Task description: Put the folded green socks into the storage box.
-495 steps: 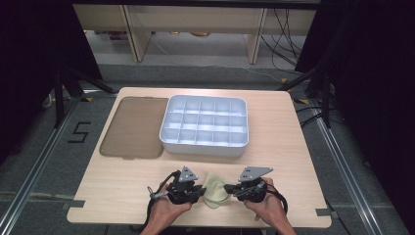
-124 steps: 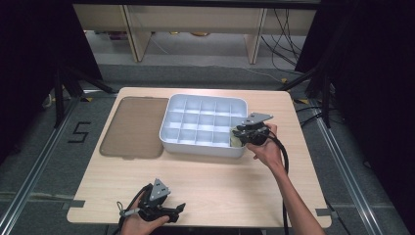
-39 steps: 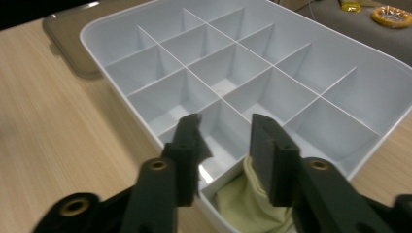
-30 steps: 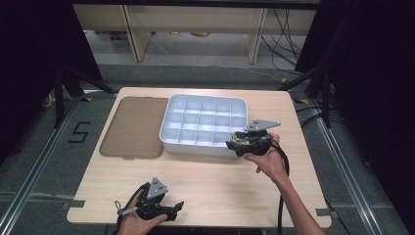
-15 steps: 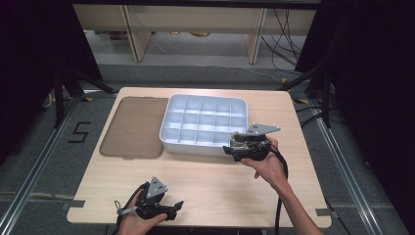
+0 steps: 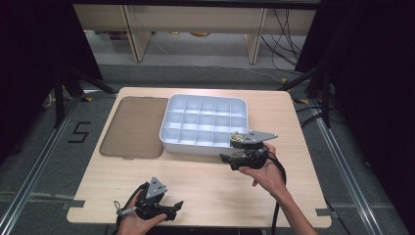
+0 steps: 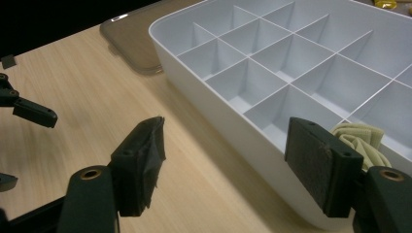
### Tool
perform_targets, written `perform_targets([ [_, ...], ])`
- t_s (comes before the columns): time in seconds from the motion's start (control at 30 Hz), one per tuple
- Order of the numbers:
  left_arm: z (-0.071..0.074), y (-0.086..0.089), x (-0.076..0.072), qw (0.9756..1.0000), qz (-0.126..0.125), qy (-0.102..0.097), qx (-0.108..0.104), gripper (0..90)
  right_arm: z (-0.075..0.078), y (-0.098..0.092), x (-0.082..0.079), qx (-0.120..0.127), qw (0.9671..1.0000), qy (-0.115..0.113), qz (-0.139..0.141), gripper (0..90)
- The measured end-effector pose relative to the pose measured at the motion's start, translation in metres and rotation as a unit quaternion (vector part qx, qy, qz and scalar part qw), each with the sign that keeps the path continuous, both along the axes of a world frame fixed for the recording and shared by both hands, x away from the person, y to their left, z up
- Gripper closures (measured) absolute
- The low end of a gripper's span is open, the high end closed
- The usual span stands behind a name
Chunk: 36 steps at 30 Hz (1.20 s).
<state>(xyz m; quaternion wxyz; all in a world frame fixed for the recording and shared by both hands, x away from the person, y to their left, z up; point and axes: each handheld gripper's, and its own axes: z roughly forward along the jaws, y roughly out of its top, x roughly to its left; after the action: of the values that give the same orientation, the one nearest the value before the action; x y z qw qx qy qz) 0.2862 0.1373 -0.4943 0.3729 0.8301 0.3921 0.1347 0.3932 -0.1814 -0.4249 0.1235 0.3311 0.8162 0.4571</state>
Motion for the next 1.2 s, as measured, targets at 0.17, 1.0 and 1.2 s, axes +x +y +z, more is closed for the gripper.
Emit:
perform_targets([
  [0.17,0.000,-0.003,-0.001,0.9998,0.009,-0.002,-0.016,19.1,-0.004,-0.002,-0.008,-0.003,0.9999,0.007,0.007,29.8],
  [1.0,0.000,0.002,-0.011,0.9997,0.008,-0.004,-0.021,19.1,-0.036,-0.012,-0.039,-0.019,0.9993,0.024,0.024,22.9],
  [1.2,-0.002,0.005,-0.019,1.0000,-0.006,0.005,-0.005,19.1,-0.044,-0.014,-0.048,-0.019,0.9988,0.032,0.031,21.5],
])
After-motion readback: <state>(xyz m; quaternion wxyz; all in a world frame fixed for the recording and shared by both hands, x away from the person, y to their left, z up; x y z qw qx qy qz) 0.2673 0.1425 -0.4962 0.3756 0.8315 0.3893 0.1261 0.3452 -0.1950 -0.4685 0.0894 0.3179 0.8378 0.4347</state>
